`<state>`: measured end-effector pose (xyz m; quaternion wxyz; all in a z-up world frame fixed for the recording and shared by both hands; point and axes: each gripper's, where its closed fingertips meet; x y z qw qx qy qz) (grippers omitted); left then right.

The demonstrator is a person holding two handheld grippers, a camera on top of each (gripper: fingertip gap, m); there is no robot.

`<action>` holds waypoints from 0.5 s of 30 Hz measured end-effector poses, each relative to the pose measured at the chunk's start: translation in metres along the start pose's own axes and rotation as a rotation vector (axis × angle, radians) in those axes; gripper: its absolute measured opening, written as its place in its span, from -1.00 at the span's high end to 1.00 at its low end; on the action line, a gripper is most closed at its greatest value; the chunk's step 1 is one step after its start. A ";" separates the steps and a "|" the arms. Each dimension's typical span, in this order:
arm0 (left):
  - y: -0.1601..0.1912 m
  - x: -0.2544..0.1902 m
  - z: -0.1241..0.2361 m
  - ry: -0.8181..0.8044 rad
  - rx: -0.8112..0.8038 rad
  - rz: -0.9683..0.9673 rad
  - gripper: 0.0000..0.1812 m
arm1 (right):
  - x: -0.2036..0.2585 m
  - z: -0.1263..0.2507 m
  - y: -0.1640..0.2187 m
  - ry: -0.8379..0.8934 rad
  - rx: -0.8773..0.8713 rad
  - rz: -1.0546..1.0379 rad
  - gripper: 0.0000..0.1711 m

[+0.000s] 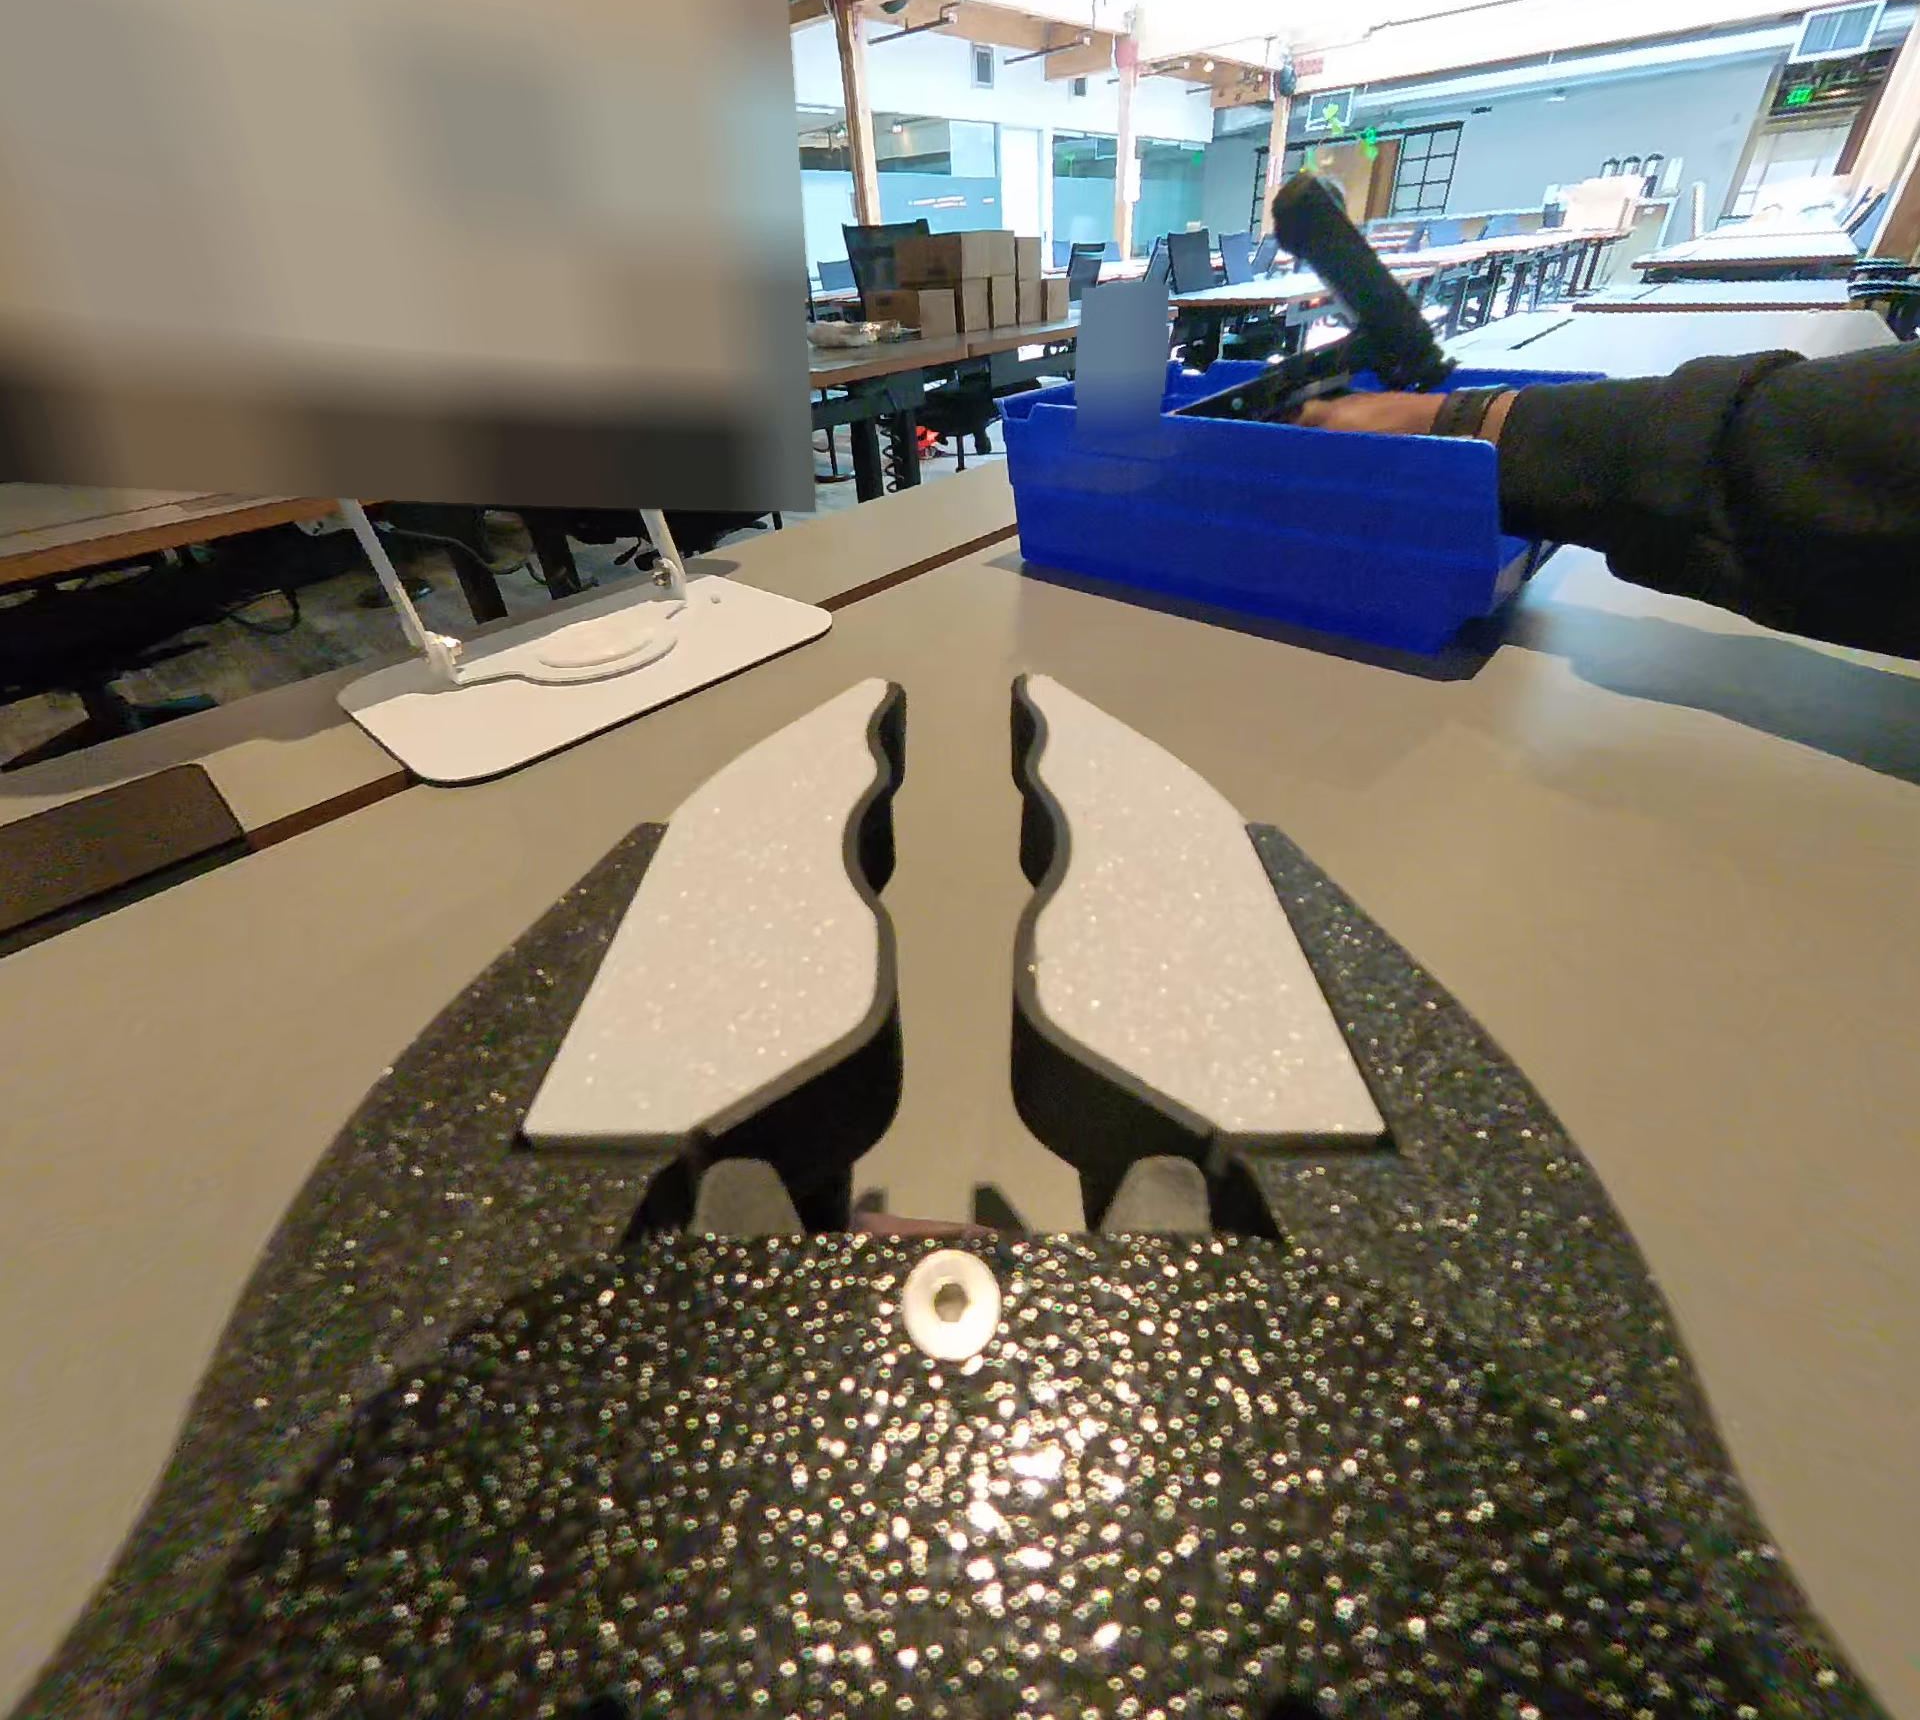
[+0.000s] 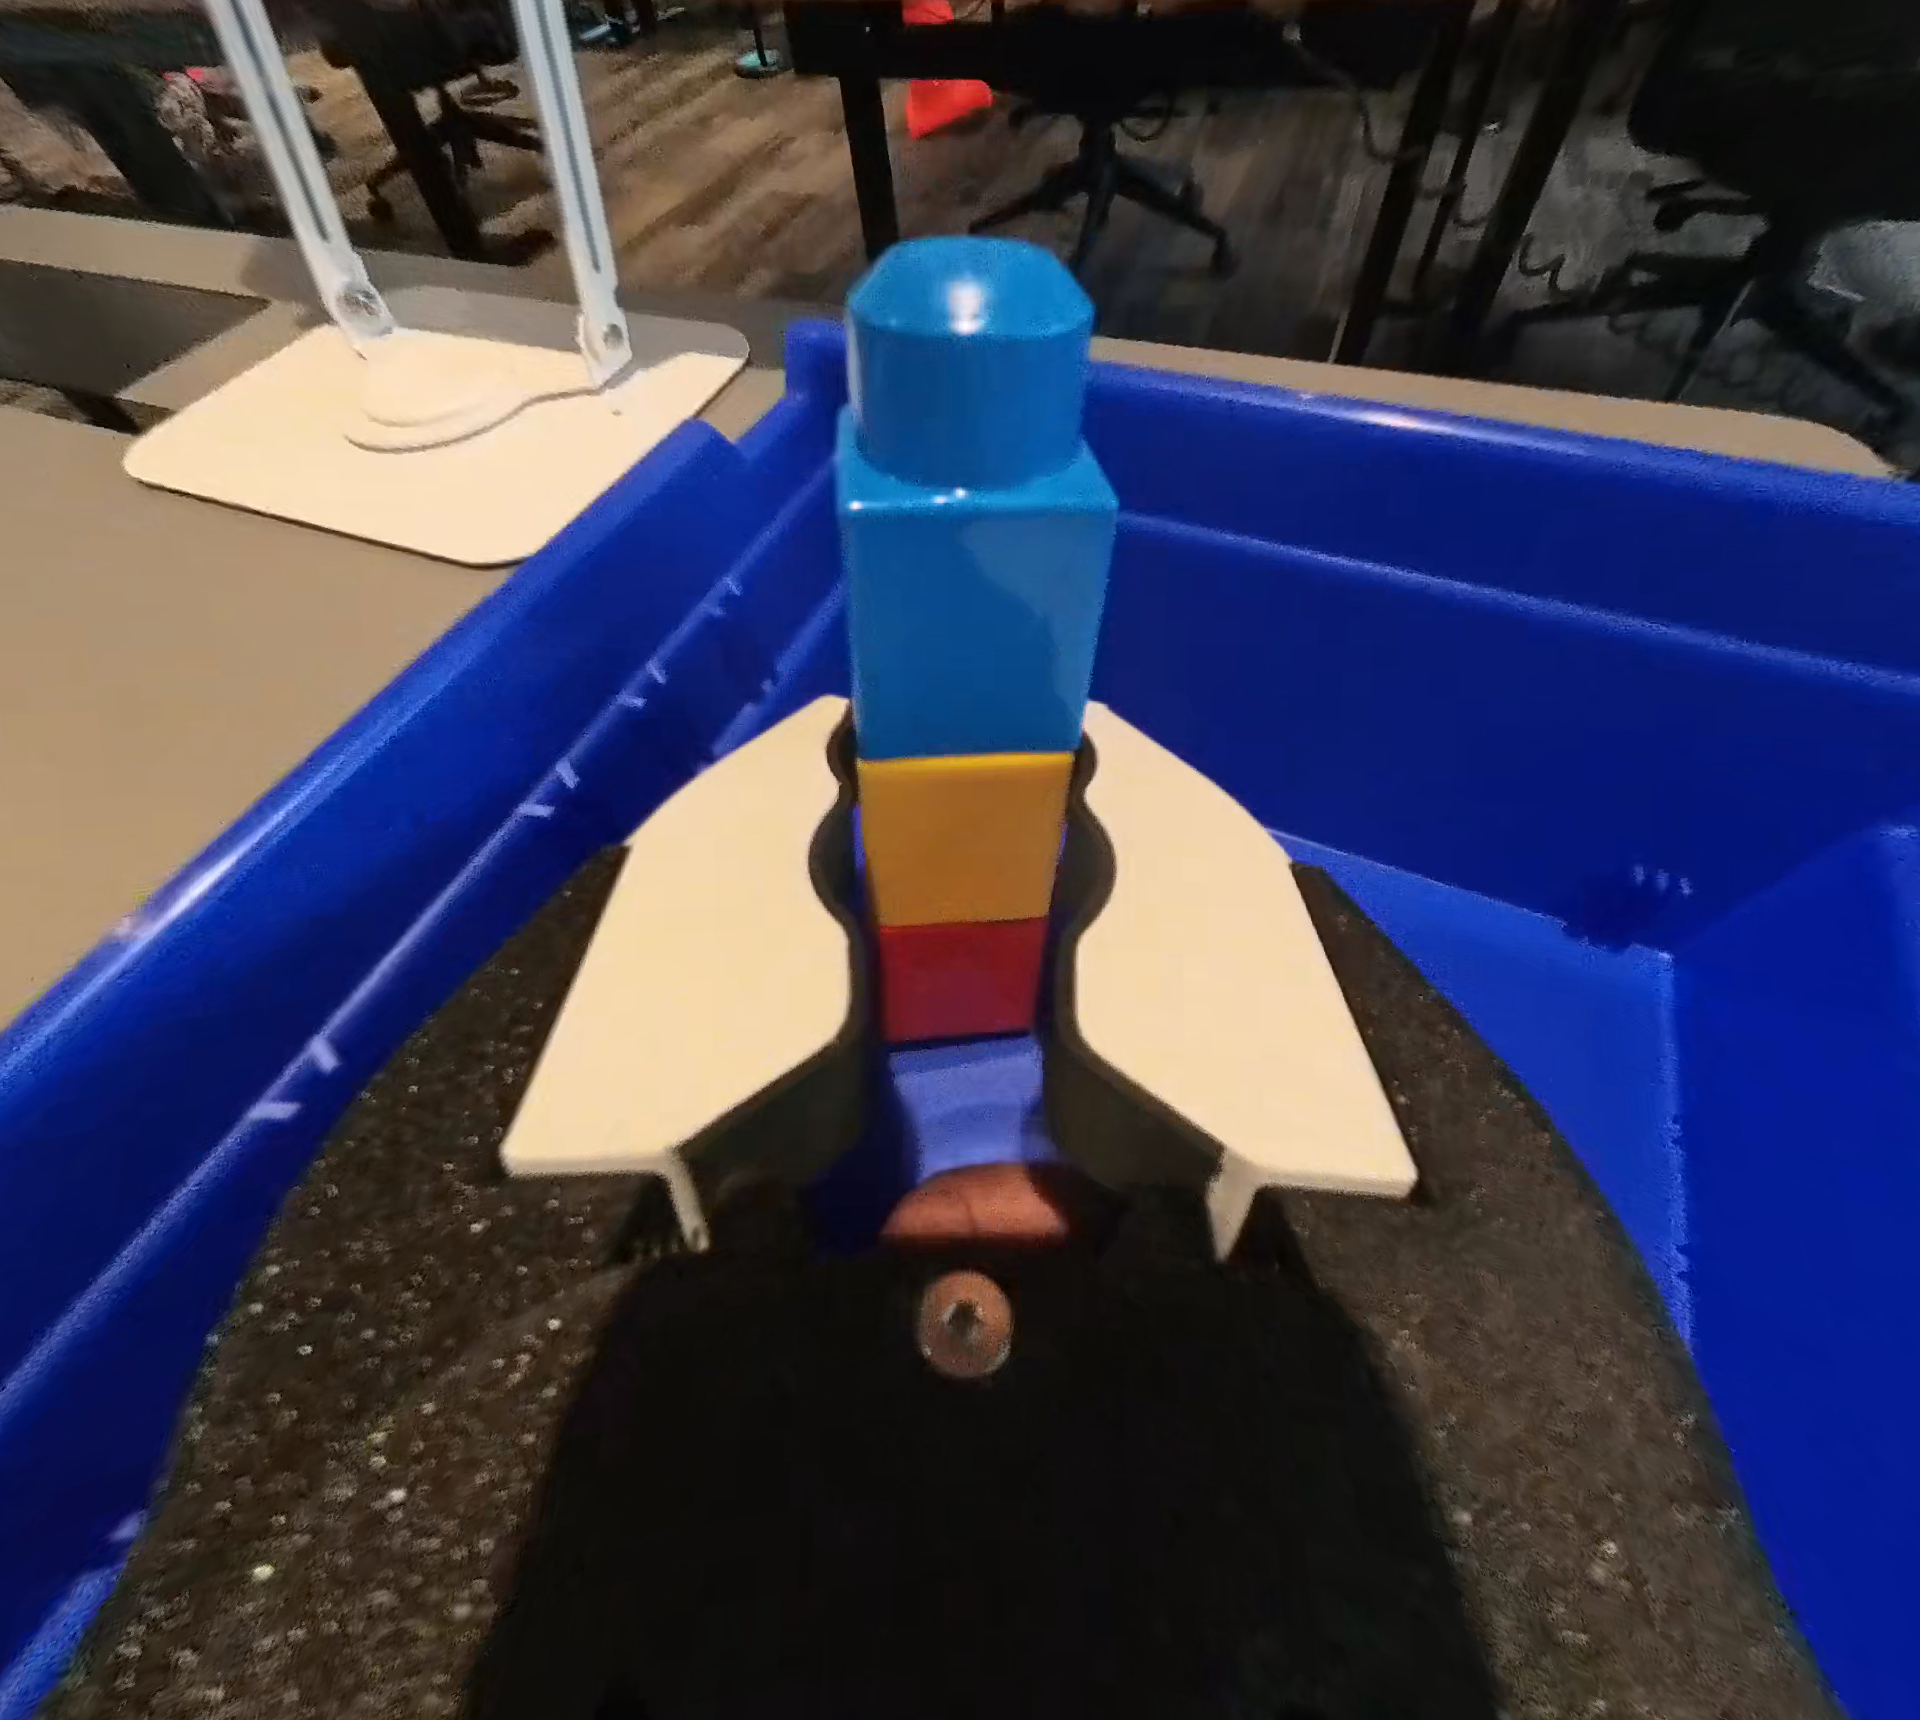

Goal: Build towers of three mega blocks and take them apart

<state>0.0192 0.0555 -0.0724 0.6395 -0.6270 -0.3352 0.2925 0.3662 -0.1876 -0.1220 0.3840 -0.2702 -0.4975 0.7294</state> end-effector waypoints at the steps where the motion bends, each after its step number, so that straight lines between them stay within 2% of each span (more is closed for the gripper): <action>1: 0.000 0.000 0.000 -0.003 0.002 -0.005 0.79 | 0.001 0.000 0.000 0.002 -0.001 0.006 0.57; 12: 0.000 0.001 0.002 -0.015 0.012 -0.030 0.82 | 0.001 0.001 0.014 0.047 0.080 0.069 0.57; 15: 0.000 0.001 0.002 -0.015 0.010 -0.032 0.82 | 0.004 0.002 0.013 0.042 0.081 0.085 0.46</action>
Point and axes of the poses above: each gripper's, where its closed fingertips meet, z back along the fingers, y out of its underside, x = y × z across the jaws, and after that the axes turned 14 degrees about y, right-handed
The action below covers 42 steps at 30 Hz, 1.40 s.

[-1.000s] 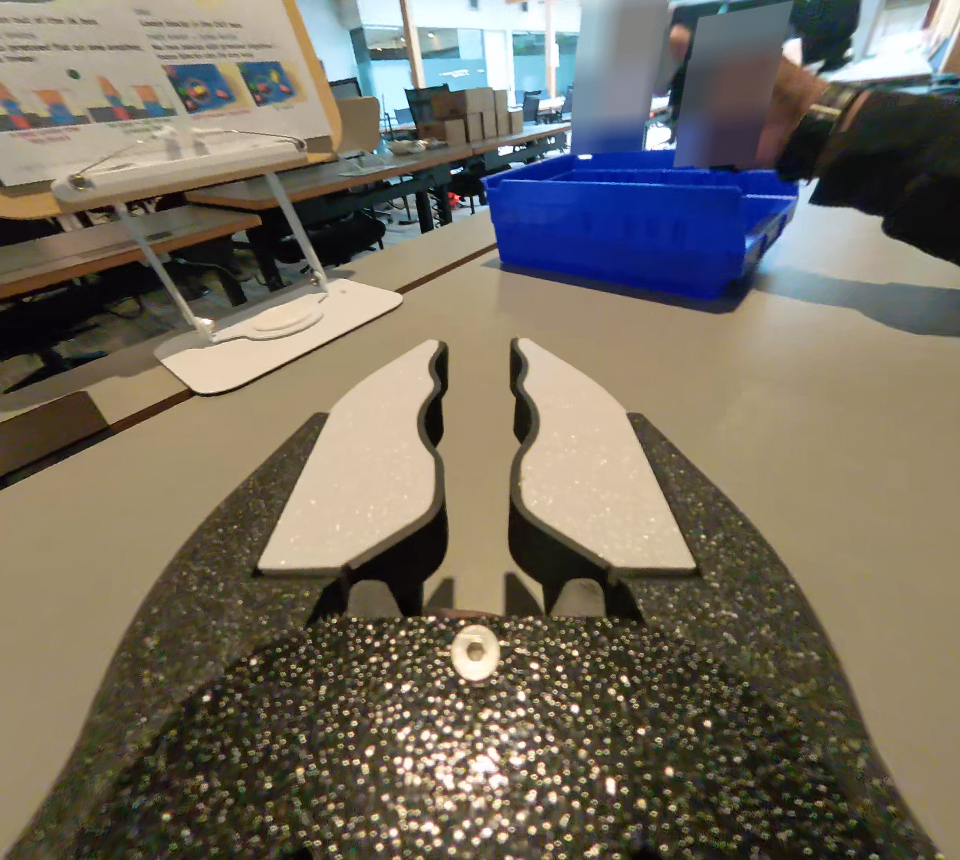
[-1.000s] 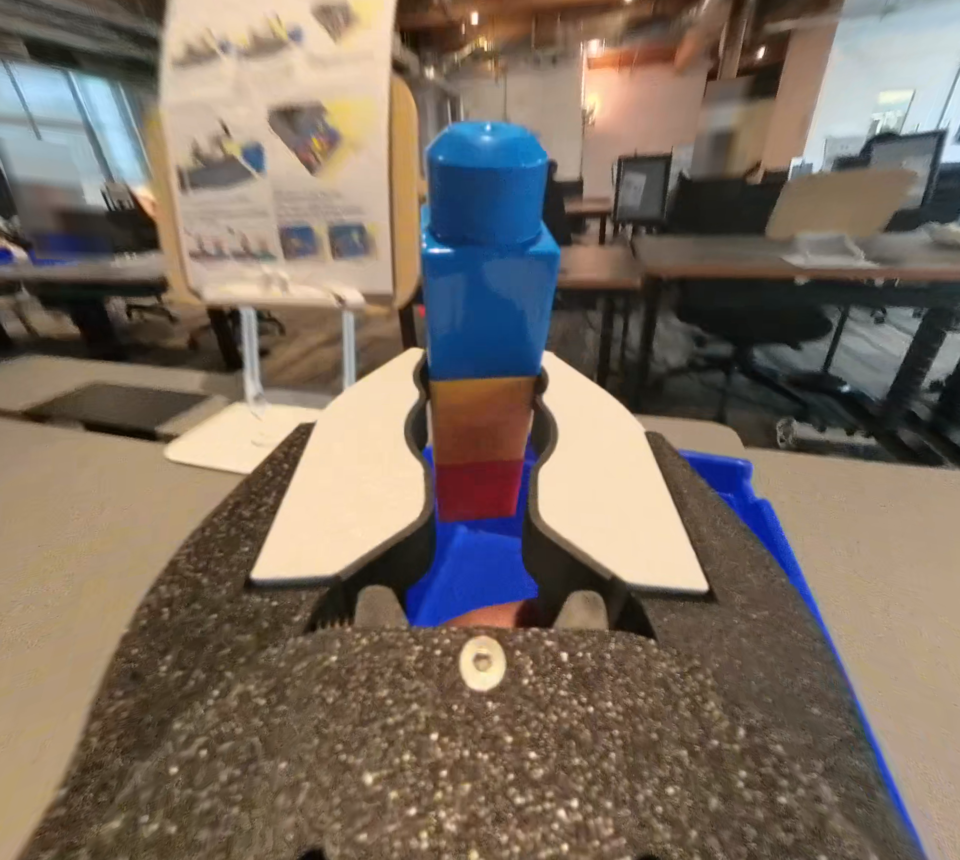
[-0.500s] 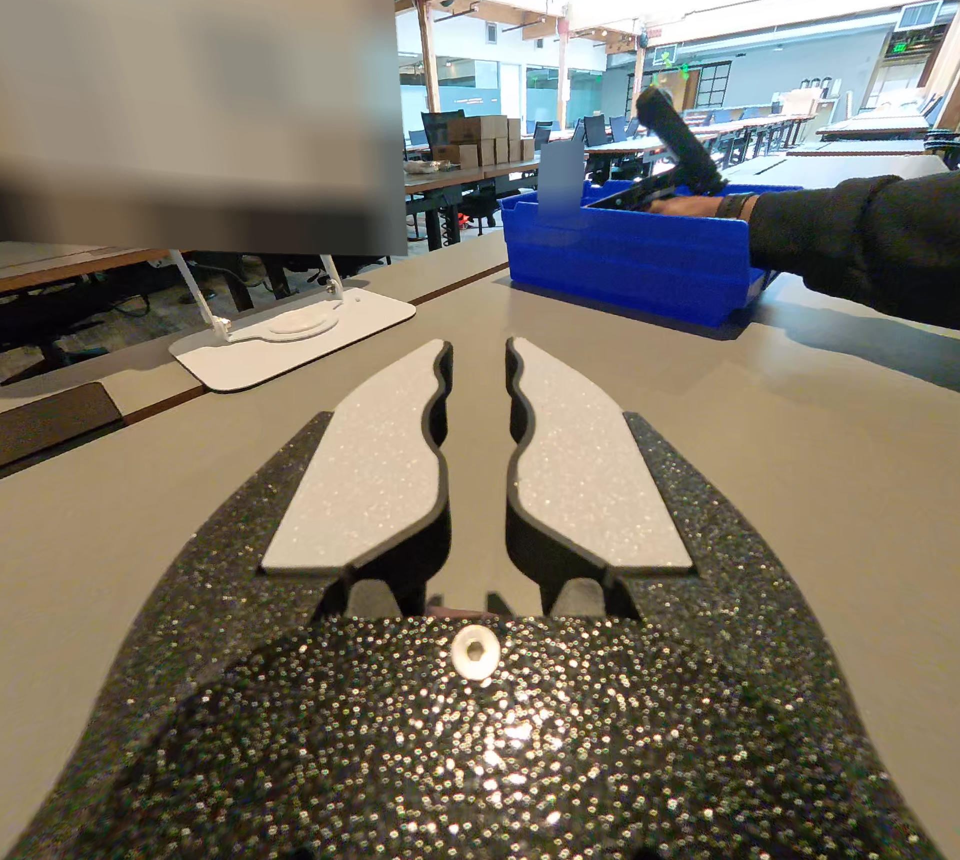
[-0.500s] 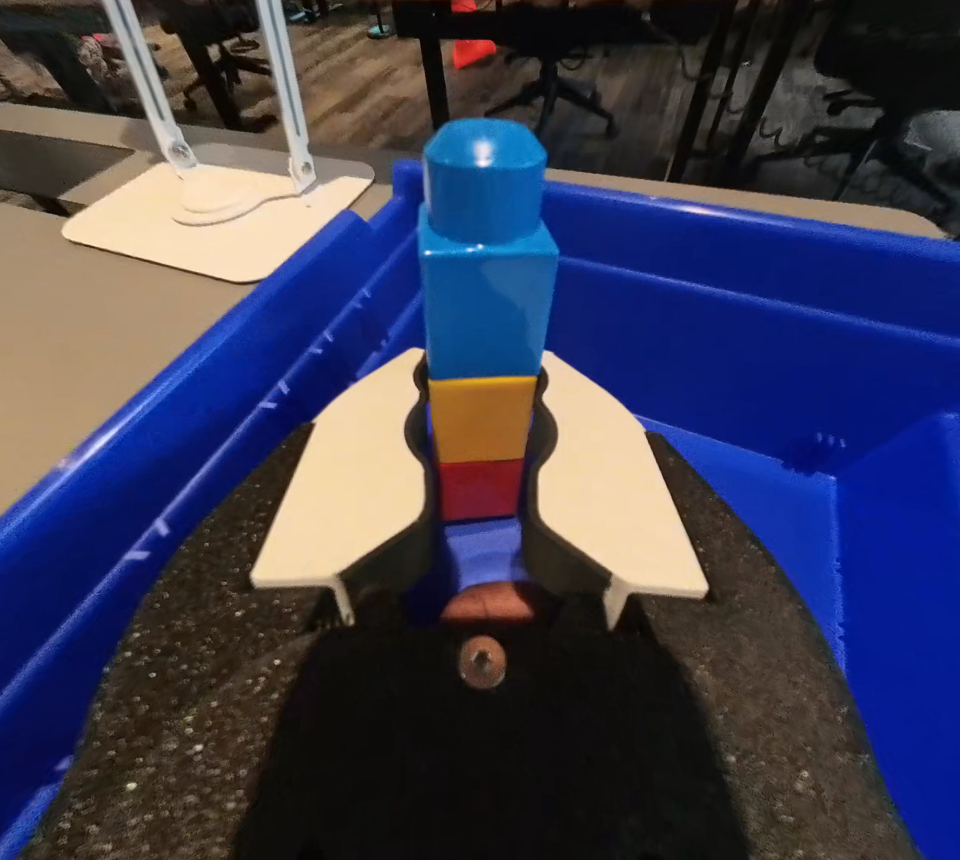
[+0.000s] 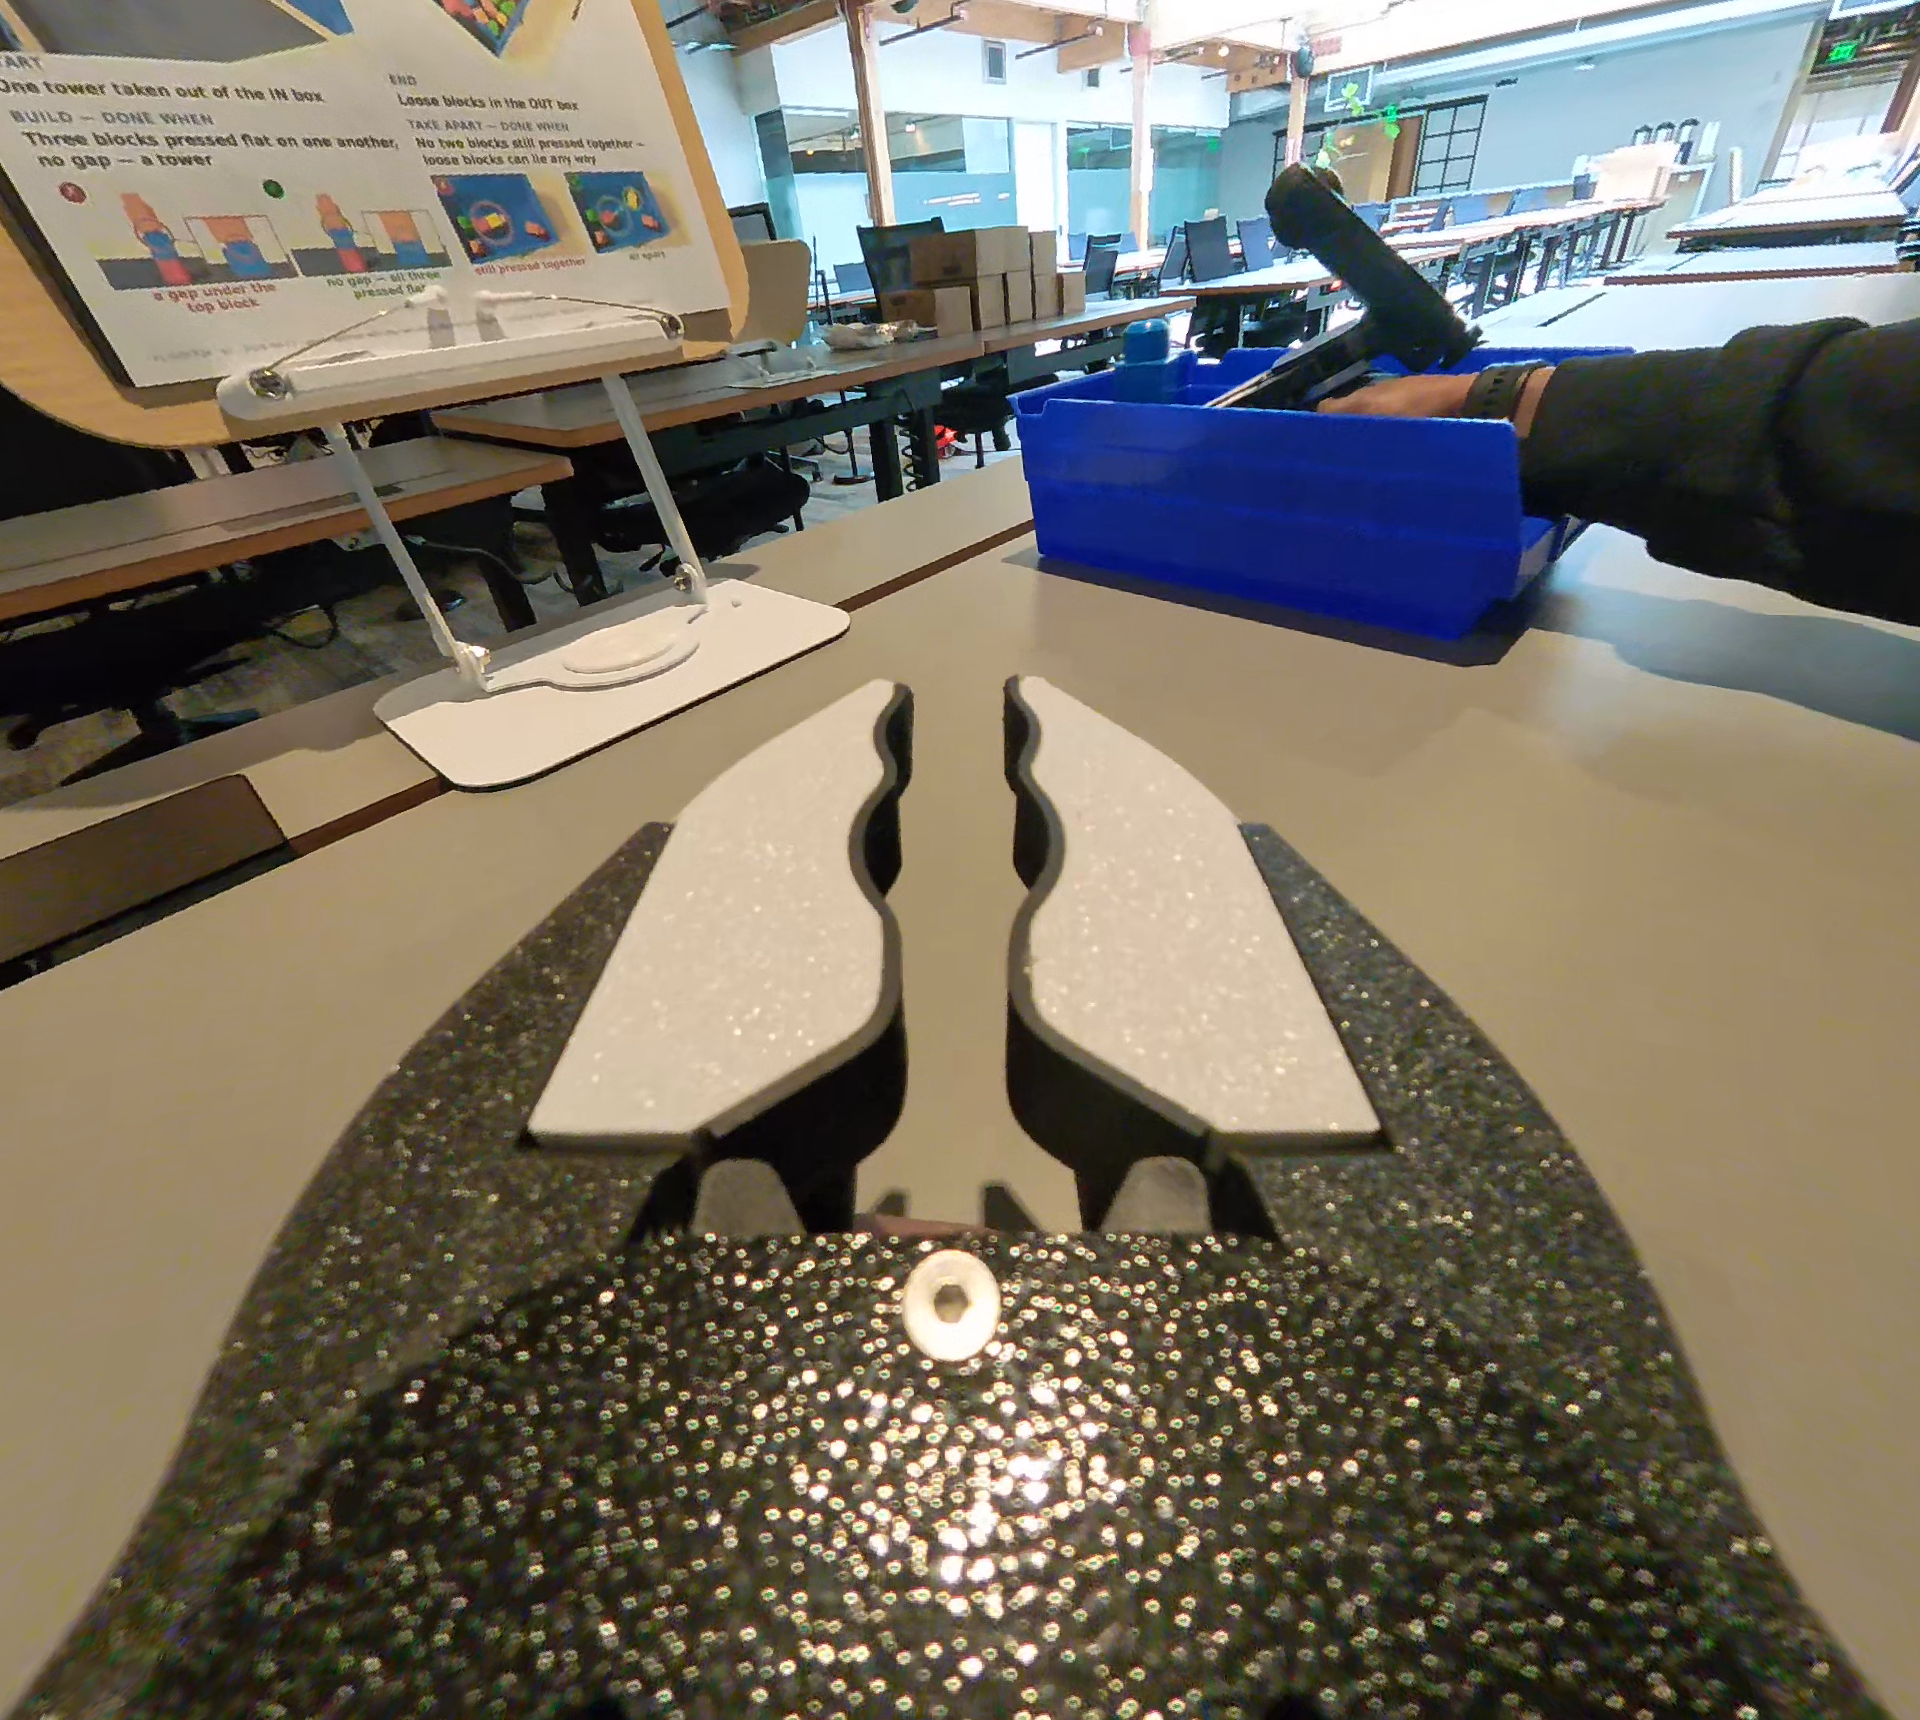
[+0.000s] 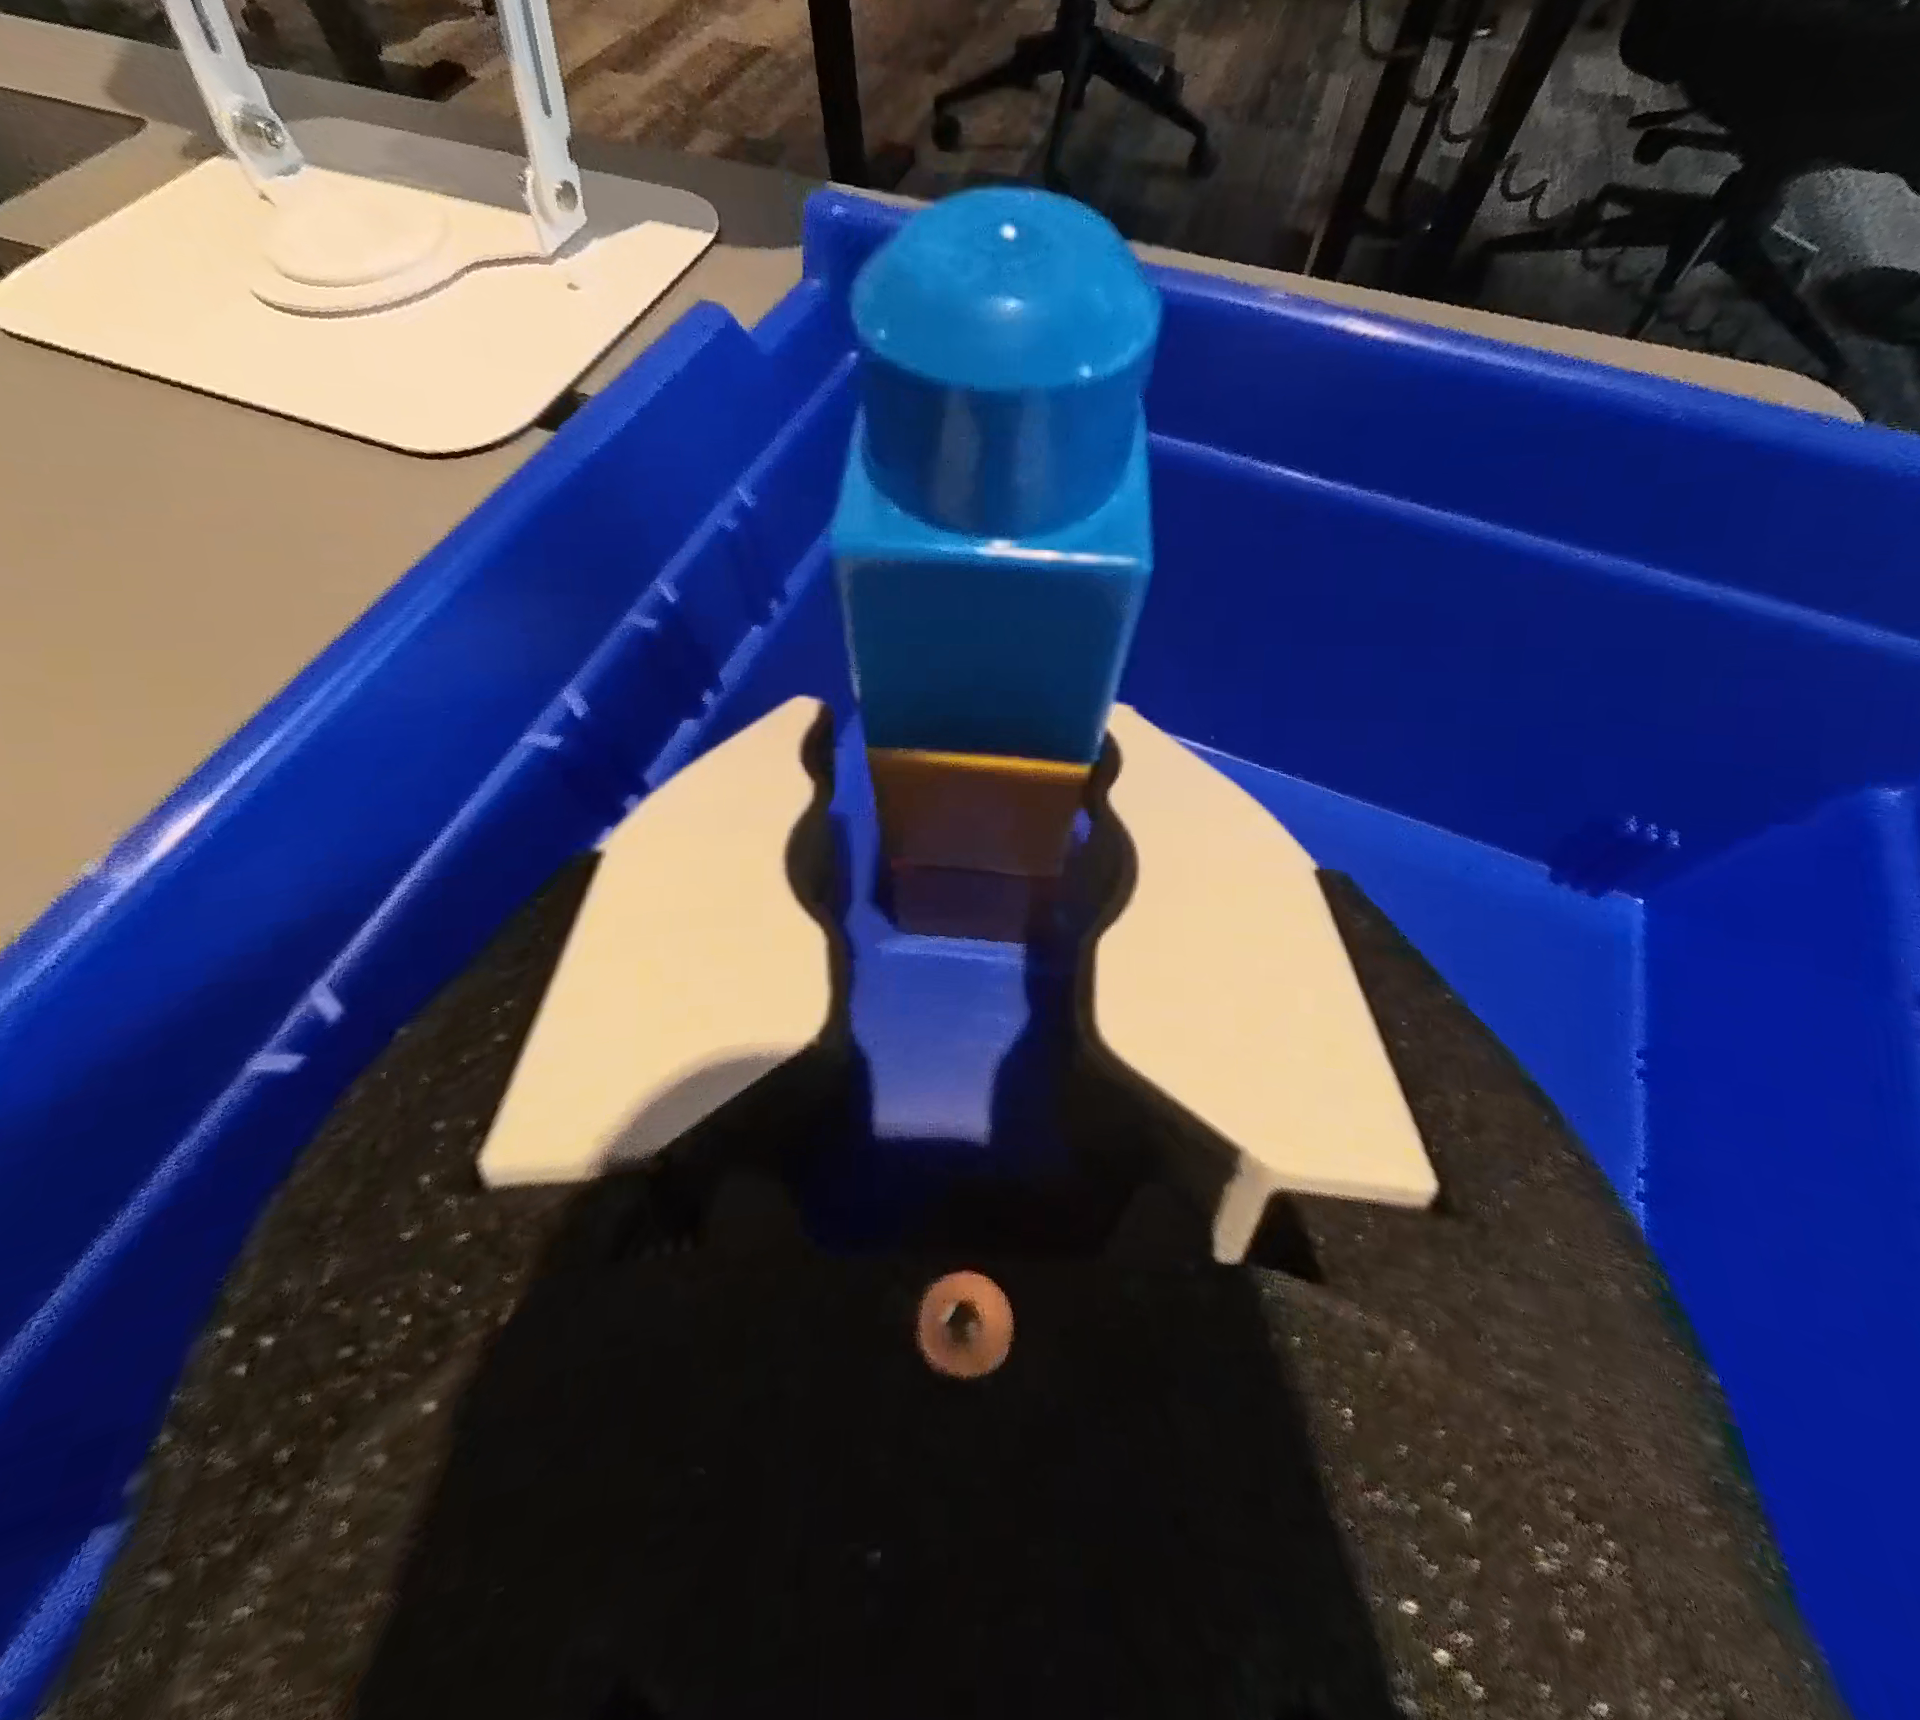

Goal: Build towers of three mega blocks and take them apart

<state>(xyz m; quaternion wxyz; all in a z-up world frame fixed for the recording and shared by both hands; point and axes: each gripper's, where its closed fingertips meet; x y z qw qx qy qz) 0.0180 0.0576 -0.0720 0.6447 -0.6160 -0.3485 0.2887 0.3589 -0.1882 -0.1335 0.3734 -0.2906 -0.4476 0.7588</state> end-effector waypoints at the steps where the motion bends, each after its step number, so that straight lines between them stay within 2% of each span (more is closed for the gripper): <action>1: 0.000 0.001 0.000 -0.002 0.000 0.001 0.82 | -0.001 0.001 0.000 0.003 0.004 0.004 0.39; 5: 0.000 0.003 0.002 -0.007 0.000 0.001 0.82 | -0.018 0.015 -0.007 0.080 0.004 0.025 0.23; 9: -0.001 0.005 0.003 -0.021 0.000 -0.007 0.82 | -0.055 0.049 -0.022 0.289 -0.026 0.113 0.09; 12: -0.001 0.007 0.004 -0.030 0.004 -0.015 0.82 | -0.077 0.090 -0.041 0.435 -0.098 0.108 0.11; 16: -0.001 0.009 0.005 -0.043 0.006 -0.021 0.81 | -0.063 0.132 -0.052 0.454 -0.225 0.080 0.16; 19: -0.004 0.012 0.009 -0.063 0.006 -0.037 0.81 | -0.014 0.161 -0.069 0.384 -0.402 0.081 0.22; 21: -0.009 0.015 0.013 -0.088 -0.001 -0.059 0.80 | 0.044 0.195 -0.090 0.291 -0.622 0.106 0.34; 23: -0.014 0.022 0.020 -0.128 -0.006 -0.083 0.79 | 0.116 0.246 -0.107 0.112 -0.909 0.086 0.59; 25: -0.019 0.033 0.030 -0.190 -0.003 -0.106 0.78 | 0.194 0.282 -0.102 -0.174 -1.048 0.067 0.76; 27: -0.024 0.046 0.043 -0.261 -0.002 -0.126 0.75 | 0.263 0.278 -0.076 -0.422 -0.922 0.070 0.74; 29: -0.030 0.058 0.059 -0.339 0.002 -0.143 0.72 | 0.314 0.253 -0.040 -0.568 -0.693 0.090 0.67; 31: -0.038 0.072 0.081 -0.431 0.019 -0.162 0.66 | 0.346 0.232 -0.004 -0.667 -0.513 0.116 0.65; 33: -0.045 0.086 0.113 -0.548 0.060 -0.168 0.61 | 0.355 0.223 0.010 -0.712 -0.427 0.103 0.64; 37: -0.058 0.110 0.195 -0.691 0.159 -0.115 0.50 | 0.345 0.218 0.007 -0.736 -0.375 0.009 0.64; 40: -0.074 0.139 0.269 -0.787 0.225 -0.034 0.48 | 0.343 0.217 0.008 -0.743 -0.361 0.004 0.64; 42: -0.077 0.165 0.320 -0.870 0.331 0.031 0.50 | 0.345 0.218 0.009 -0.744 -0.361 0.020 0.64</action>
Point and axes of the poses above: each gripper's, where its closed fingertips meet, z back along the fingers, y out of its underside, x = y × z across the jaws, and after that the axes turned 14 degrees about y, right-handed
